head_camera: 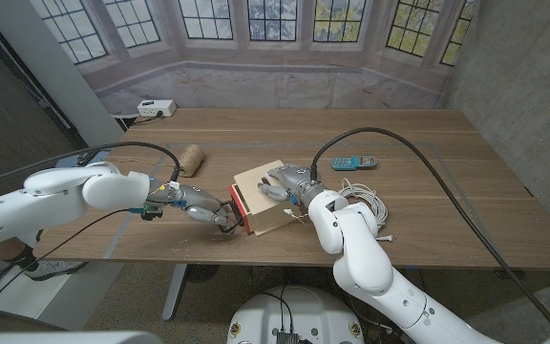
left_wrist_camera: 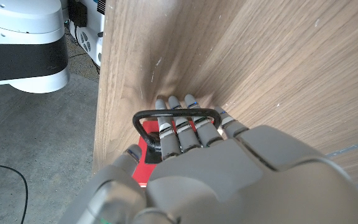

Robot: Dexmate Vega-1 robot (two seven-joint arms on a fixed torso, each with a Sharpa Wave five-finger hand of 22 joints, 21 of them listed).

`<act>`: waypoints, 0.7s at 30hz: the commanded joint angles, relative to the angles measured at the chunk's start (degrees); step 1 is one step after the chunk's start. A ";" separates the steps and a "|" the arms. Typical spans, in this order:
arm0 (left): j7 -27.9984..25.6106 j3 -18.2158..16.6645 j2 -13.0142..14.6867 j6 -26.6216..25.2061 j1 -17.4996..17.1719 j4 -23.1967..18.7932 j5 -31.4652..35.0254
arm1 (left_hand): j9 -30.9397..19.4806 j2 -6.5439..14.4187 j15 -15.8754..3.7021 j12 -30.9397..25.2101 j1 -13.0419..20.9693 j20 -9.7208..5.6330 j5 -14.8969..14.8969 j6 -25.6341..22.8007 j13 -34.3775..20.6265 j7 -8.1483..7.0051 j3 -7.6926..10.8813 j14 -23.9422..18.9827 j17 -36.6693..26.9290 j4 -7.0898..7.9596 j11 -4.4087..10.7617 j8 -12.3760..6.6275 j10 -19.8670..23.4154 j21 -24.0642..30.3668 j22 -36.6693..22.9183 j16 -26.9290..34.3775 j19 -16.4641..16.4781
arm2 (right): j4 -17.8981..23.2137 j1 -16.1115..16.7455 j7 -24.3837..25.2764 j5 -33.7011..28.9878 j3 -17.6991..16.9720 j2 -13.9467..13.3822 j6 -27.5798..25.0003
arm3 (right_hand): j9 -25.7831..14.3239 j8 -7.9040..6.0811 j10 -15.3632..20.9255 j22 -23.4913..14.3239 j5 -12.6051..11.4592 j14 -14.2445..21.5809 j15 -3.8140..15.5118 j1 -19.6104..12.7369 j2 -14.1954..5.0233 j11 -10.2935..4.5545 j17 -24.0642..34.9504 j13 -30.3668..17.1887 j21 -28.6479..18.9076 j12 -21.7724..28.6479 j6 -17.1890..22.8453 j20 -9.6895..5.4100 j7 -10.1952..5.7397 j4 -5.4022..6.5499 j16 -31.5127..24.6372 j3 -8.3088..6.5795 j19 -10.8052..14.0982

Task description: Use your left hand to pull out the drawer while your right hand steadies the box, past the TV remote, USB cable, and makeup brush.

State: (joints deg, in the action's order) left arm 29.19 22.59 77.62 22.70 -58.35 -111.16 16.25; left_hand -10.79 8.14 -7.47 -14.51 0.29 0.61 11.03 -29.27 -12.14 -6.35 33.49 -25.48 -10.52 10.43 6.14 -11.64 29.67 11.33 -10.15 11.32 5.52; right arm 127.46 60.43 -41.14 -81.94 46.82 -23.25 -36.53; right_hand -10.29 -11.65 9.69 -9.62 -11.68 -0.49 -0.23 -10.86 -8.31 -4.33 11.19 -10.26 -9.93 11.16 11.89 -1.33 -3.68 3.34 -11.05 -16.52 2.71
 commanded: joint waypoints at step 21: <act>2.48 -0.48 0.71 -0.26 1.72 -0.69 -1.16 | -0.31 0.55 0.12 0.41 0.26 0.13 0.40 -0.10 -0.24 0.10 -0.28 -0.51 -0.10 -0.18 0.07 0.03 0.65 0.19 -0.07 0.00 0.34 | -3.19 -4.13 1.00 3.73 -0.42 0.06 -1.84 | -0.09 0.10 0.57 -0.03 -0.62 -0.15 -0.34 0.64 -0.45 0.53 -0.07 -0.11 -0.65 0.10 0.87 -0.08 0.31 0.44 -0.29 -0.32 0.07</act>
State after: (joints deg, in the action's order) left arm 31.15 22.65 77.89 22.71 -56.98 -111.21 15.50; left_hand -10.79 8.14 -7.47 -14.14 0.29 0.61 11.03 -29.27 -12.23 -6.35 33.49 -25.48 -10.52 10.43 6.14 -11.64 29.68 11.33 -10.15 11.32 5.52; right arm 125.32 57.80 -40.42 -79.55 46.17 -22.85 -37.58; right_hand -10.31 -11.64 10.00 -9.62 -12.13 -0.49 -0.22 -10.64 -8.09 -4.01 11.12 -10.28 -10.18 10.98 12.20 -1.33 -3.36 3.49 -11.05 -16.68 2.72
